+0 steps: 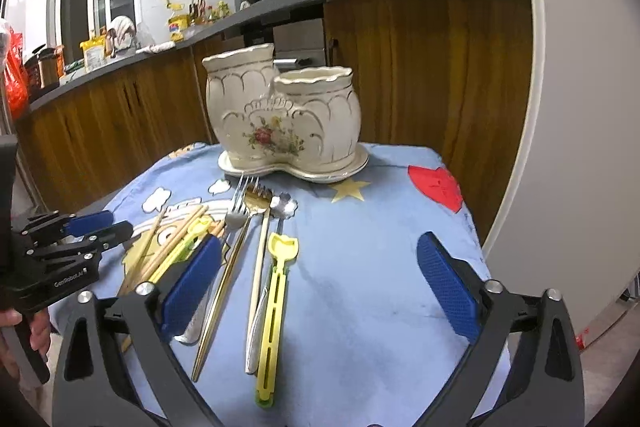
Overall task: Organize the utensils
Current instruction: 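Lower the left tool onto a chopstick while the right tool reaches the yellow tulip utensil, then lift the chopstick with the left tool while the right tool lifts the yellow utensil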
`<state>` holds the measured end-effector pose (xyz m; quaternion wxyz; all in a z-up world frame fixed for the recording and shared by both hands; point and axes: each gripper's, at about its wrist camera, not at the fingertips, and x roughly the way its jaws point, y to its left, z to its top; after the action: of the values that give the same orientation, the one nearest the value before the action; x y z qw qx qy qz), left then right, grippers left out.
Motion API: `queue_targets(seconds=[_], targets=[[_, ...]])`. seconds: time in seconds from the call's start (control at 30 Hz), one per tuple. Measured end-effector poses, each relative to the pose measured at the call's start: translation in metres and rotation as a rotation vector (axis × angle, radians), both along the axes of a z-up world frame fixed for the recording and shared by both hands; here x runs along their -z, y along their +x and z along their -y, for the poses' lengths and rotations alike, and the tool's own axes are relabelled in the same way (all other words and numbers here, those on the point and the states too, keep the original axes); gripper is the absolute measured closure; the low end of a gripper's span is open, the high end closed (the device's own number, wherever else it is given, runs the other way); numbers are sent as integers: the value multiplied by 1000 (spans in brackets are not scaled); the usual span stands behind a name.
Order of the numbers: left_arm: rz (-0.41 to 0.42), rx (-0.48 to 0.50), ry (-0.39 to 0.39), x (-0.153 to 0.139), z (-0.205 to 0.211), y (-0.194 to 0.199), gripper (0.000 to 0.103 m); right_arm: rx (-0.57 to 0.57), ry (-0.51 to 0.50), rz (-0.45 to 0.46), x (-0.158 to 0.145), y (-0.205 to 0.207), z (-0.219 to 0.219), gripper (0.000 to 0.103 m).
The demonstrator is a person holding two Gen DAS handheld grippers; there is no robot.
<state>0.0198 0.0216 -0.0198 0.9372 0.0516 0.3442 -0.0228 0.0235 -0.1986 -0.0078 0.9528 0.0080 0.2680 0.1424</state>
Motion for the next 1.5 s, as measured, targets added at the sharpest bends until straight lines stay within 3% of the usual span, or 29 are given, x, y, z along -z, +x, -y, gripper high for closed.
queue_targets(seconds=[0.27, 0.47, 0.53, 0.8, 1.07, 1.13, 1.17, 1.37, 1.5], targets=[[-101, 12, -31, 10, 4, 15, 86, -74, -51, -205, 13, 22, -6, 36], [-131, 29, -37, 18, 3, 23, 90, -132, -14, -303, 30, 33, -18, 79], [-132, 32, -53, 17, -1, 23, 92, -146, 20, -323, 32, 34, -17, 84], [-166, 61, 17, 15, 4, 26, 96, -150, -77, -354, 28, 37, -19, 84], [-279, 129, 95, 10, 10, 35, 96, -236, -221, -426, 25, 51, -27, 84], [-287, 133, 95, 10, 10, 35, 96, -250, -214, -421, 26, 53, -27, 86], [-287, 132, 91, 10, 9, 35, 96, -250, -209, -417, 26, 53, -27, 93], [-241, 123, 29, 11, 0, 33, 98, -241, -111, -378, 23, 48, -14, 93], [-165, 109, -17, 1, -10, 29, 98, -238, -3, -282, 3, 44, -1, 93]])
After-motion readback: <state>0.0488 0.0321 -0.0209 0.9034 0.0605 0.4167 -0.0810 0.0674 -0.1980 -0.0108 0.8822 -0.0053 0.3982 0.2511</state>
